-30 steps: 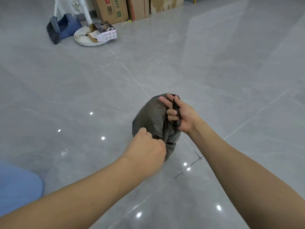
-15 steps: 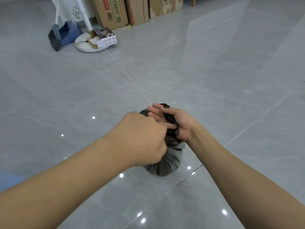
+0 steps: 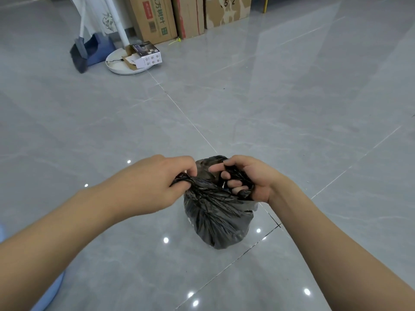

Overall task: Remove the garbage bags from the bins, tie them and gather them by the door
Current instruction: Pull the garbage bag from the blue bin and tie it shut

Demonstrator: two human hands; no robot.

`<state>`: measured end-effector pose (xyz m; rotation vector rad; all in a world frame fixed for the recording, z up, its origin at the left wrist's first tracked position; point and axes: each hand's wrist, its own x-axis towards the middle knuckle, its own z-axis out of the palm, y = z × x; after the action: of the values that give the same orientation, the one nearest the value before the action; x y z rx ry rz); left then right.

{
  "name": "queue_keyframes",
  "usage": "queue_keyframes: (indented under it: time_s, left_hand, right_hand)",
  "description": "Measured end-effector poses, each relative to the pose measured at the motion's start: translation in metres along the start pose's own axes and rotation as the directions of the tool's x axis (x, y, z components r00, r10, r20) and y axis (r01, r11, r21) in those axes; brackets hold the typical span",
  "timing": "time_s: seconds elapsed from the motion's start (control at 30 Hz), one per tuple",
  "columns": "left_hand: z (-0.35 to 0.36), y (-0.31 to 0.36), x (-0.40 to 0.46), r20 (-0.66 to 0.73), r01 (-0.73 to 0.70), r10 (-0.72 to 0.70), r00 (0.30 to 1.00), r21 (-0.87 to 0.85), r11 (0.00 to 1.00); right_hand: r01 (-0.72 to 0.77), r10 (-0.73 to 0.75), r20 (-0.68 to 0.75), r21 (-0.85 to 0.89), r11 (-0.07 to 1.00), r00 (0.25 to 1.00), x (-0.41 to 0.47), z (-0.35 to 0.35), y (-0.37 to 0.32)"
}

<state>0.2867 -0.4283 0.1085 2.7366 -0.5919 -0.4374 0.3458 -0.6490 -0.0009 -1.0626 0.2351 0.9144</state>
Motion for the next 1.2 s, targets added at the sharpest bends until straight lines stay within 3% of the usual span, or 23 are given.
queue_keyframes:
  time_s: [0.13, 0.23, 0.37, 0.5, 0.63, 0.73, 0.87, 1.0, 1.1, 1.2]
  left_hand:
    - [0.011, -0.021, 0.008, -0.110, 0.052, -0.076, 0.991, -0.202, 0.978]
    - [0.027, -0.037, 0.019, -0.125, 0.121, -0.170, 0.977, -0.328, 0.937]
    - [0.050, -0.051, 0.029, -0.077, 0.187, -0.225, 0.971, -0.337, 0.923]
    - [0.052, -0.049, 0.039, -0.142, 0.127, -0.188, 0.972, -0.353, 0.927]
    - [0.047, -0.048, 0.045, -0.229, 0.069, -0.140, 0.963, -0.294, 0.953]
    - [0.046, -0.052, 0.048, -0.243, 0.092, -0.160, 0.957, -0.268, 0.959]
    - [0.047, -0.058, 0.051, -0.221, 0.139, -0.194, 0.956, -0.242, 0.960]
    - [0.057, -0.063, 0.052, -0.176, 0.191, -0.232, 0.957, -0.226, 0.955]
    - [0.064, -0.061, 0.052, -0.178, 0.203, -0.267, 0.947, -0.315, 0.927]
    - [0.070, -0.053, 0.052, -0.115, 0.229, -0.335, 0.935, -0.525, 0.820]
  right_hand:
    - [-0.061, 0.060, 0.089, 0.009, 0.998, 0.994, -0.009, 0.001, 0.005]
    - [-0.076, 0.075, 0.066, 0.024, 0.997, 0.995, -0.011, 0.001, 0.009]
    - [-0.007, 0.012, -0.028, 0.176, 0.984, 1.000, -0.007, -0.004, 0.010]
    - [0.050, -0.053, 0.009, 0.226, 0.973, 0.999, 0.001, 0.007, 0.016]
    - [-0.012, 0.011, 0.058, 0.022, 1.000, 0.998, 0.008, 0.023, 0.022]
    - [-0.083, 0.097, 0.053, -0.225, 0.971, 0.994, 0.005, 0.031, 0.022]
    - [-0.150, 0.133, -0.072, -0.590, 0.793, 0.988, 0.004, 0.036, 0.025]
    - [-0.156, 0.105, -0.115, -0.757, 0.635, 0.988, 0.003, 0.042, 0.023]
    - [-0.221, 0.171, -0.149, -0.803, 0.553, 0.974, 0.002, 0.046, 0.018]
    - [-0.289, 0.272, -0.194, -0.881, 0.375, 0.943, -0.001, 0.052, 0.004]
